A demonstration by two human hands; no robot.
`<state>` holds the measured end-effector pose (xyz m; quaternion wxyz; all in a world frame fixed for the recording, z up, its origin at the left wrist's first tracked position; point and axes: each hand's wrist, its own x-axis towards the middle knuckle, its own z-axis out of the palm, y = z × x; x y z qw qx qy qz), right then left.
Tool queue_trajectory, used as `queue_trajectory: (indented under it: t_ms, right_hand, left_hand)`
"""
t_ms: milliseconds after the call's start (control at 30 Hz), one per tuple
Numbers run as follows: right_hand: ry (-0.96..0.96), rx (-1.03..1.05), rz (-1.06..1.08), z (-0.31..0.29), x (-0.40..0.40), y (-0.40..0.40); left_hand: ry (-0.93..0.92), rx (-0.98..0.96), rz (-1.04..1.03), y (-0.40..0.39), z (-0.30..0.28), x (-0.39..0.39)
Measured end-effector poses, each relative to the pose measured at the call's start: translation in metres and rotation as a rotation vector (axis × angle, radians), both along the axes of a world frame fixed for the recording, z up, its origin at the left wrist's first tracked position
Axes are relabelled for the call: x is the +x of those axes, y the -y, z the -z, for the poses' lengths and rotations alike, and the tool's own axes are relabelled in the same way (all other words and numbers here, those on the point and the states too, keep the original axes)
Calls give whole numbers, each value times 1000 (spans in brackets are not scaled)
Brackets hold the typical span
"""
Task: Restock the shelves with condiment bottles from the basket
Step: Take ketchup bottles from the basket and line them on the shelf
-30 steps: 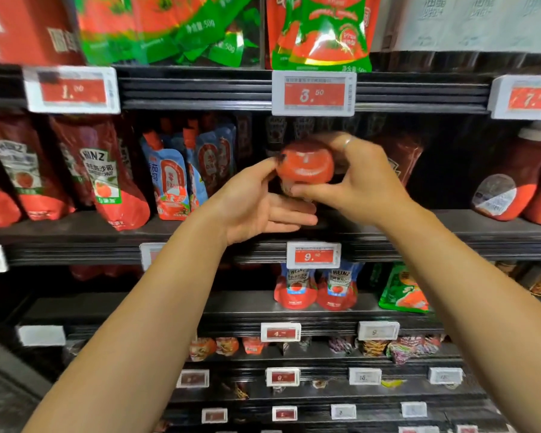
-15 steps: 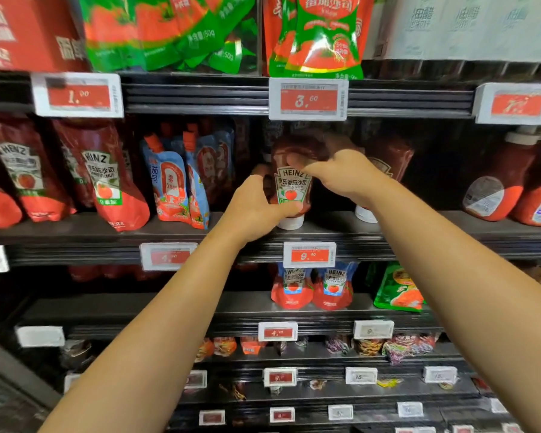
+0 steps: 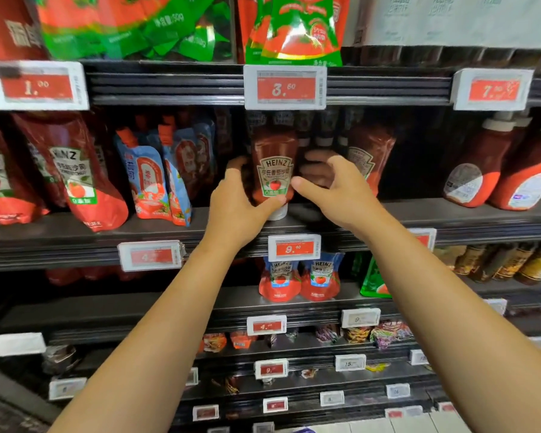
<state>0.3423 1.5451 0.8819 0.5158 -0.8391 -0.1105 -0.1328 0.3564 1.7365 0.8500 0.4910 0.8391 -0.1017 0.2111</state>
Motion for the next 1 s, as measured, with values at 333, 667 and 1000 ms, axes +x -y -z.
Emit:
queue_trajectory:
  t_ms: [333, 667, 1000]
  right_hand:
    - [88, 118, 488, 24, -25, 85]
    - [12, 139, 112, 31, 9, 96]
    - [18, 329, 148, 39, 6, 106]
  left_hand:
    - [223, 67, 284, 100, -7, -34]
    - [-390, -420, 434, 134, -18, 20]
    - [-284, -574, 329, 129, -4, 28]
